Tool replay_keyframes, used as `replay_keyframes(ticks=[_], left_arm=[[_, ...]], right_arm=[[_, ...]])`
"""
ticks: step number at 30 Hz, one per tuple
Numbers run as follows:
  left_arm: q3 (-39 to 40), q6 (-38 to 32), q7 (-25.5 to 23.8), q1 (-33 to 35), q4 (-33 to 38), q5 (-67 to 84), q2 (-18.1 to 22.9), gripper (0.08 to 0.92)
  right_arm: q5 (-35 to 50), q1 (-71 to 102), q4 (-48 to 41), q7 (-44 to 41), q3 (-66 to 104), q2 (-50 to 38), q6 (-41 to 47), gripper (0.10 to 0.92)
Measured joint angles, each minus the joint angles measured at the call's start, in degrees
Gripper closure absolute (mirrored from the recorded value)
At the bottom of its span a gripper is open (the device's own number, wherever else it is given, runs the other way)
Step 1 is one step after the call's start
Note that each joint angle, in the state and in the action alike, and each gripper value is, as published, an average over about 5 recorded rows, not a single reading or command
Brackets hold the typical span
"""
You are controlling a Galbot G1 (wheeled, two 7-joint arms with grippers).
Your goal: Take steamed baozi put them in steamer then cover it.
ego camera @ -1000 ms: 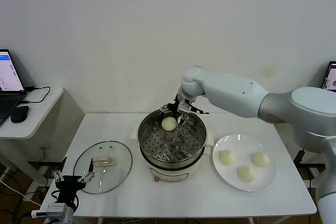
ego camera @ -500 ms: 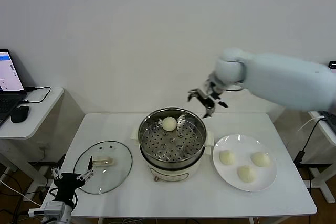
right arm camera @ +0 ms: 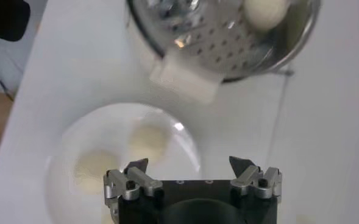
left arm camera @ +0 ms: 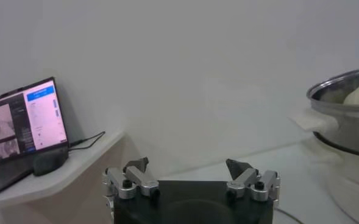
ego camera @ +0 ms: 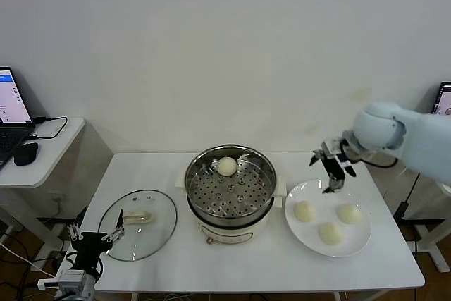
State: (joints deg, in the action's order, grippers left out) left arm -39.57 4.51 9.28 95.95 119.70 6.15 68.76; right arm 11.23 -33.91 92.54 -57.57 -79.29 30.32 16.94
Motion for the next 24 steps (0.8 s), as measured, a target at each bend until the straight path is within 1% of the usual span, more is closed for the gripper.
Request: replay_keyframes(ticks=[10, 24], left_arm=[[-0.69, -0.03, -0.01, 0.3, -0.27, -0.03, 0.68, 0.177], [-0.87, -0.05, -0.05, 0.22, -0.61, 0.04, 0.91, 0.177]], right_arm=[[-5.01, 13.37, -3.18, 1.47, 8.57, -0.17, 0.43, 0.203], [-9.65, 25.52, -12.31, 3.59, 17.55, 6.67, 0.6, 0.203]])
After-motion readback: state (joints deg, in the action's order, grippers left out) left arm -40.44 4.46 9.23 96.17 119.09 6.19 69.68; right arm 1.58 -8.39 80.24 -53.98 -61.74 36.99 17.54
